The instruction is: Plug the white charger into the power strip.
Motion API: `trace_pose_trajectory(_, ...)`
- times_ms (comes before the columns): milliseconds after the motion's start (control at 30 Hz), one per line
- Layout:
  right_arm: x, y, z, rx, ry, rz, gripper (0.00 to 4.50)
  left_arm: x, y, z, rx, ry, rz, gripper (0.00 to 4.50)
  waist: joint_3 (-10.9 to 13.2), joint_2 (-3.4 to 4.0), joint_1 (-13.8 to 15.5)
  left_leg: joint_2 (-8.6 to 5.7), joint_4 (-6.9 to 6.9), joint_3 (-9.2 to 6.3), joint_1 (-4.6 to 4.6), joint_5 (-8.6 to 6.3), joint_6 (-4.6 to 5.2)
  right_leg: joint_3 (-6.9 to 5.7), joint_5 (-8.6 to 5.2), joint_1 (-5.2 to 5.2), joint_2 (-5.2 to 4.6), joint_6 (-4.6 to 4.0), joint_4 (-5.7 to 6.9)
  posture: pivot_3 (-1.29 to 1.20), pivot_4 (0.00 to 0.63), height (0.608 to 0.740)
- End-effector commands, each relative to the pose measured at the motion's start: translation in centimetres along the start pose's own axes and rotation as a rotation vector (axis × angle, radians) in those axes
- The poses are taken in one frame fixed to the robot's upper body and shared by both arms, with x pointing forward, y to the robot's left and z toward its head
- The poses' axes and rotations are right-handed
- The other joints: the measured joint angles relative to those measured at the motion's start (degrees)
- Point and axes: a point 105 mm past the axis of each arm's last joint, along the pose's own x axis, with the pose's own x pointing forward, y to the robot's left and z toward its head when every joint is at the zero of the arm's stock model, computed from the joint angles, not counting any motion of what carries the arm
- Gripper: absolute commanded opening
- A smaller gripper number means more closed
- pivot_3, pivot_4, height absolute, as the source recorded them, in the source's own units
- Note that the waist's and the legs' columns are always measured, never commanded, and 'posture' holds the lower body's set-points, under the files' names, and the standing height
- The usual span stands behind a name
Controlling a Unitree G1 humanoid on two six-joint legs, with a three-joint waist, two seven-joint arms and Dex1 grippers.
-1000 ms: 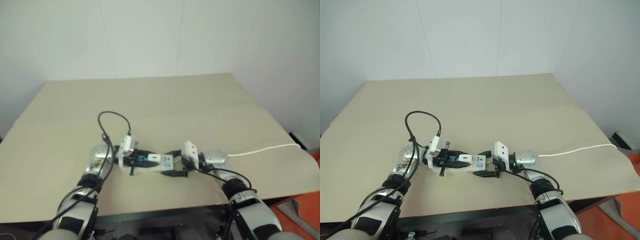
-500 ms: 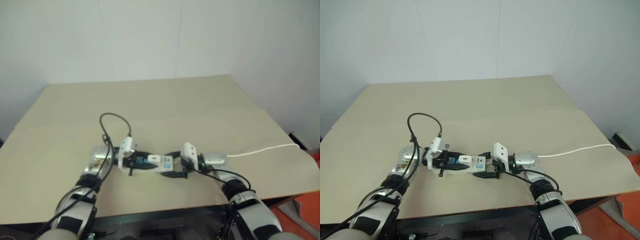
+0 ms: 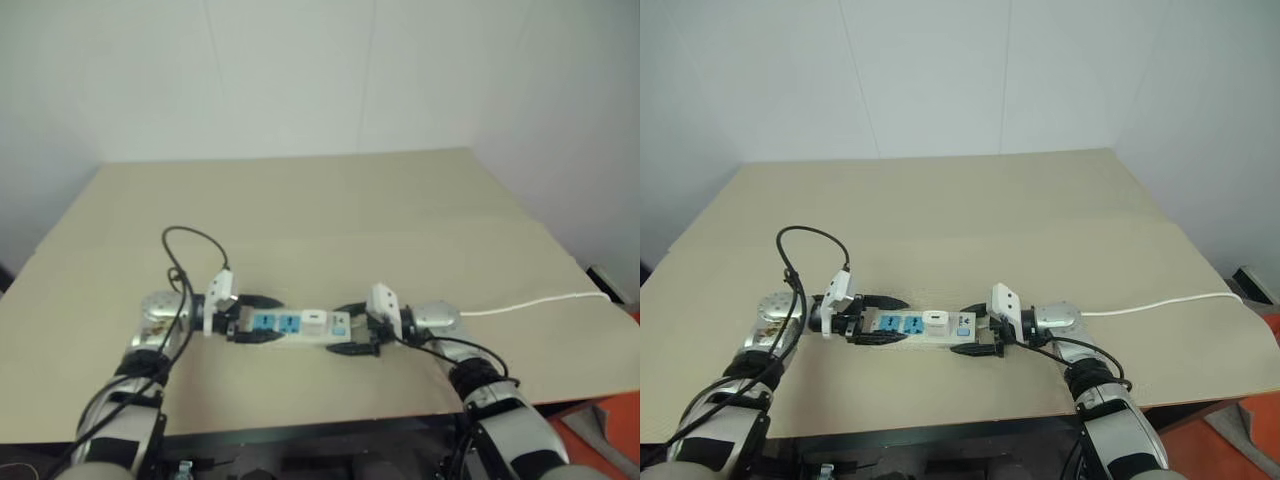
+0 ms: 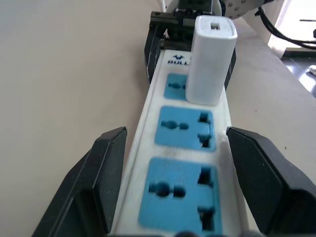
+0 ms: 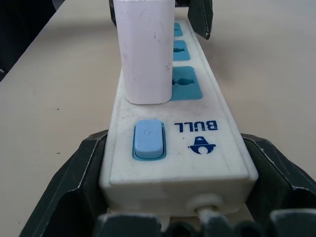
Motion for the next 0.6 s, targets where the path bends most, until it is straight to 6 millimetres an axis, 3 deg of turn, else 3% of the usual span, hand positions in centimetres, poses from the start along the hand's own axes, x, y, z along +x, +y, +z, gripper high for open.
trace_pose_trajectory(33,-0.1,0.2,-0.3,-0.018,0.025,0.010,4.38,-1.8,1.0,2.9,0.081,-0.061,0.052,3.52,0.1,-0.12,0.1,0.01,-0.01,0.00,-0.05,0.00,0.00,-0.02,0.00,-0.04,0.00,0.00,0.00,0.00,0.150,0.740)
trace_pose_trajectory(267,-3.4,0.1,1.9,-0.109,-0.012,-0.010,4.45,-5.4,0.5,5.2,0.125,-0.091,0.126,3.52,0.3,-0.23,0.8,0.00,0.12,-0.01,-0.90,0.00,-0.01,-0.07,0.04,-0.79,-0.07,-0.06,0.08,0.00,0.150,0.740)
trace_pose_trajectory(467,-9.3,1.5,5.9,-0.234,0.005,-0.054,4.45,-9.7,-1.6,5.7,0.154,-0.011,0.202,3.52,1.2,-0.25,1.9,-0.01,0.11,0.00,-1.30,0.00,-0.01,-0.17,0.26,-1.19,-0.17,-0.42,0.06,0.00,0.150,0.740)
trace_pose_trajectory(600,-13.3,2.4,6.4,-0.256,0.104,-0.110,4.45,-11.8,-2.8,5.4,0.145,0.053,0.254,3.52,1.3,-0.27,2.8,-0.01,0.08,0.06,-1.42,0.00,-0.01,-0.19,0.25,-1.35,-0.22,-0.42,0.00,0.00,0.150,0.740)
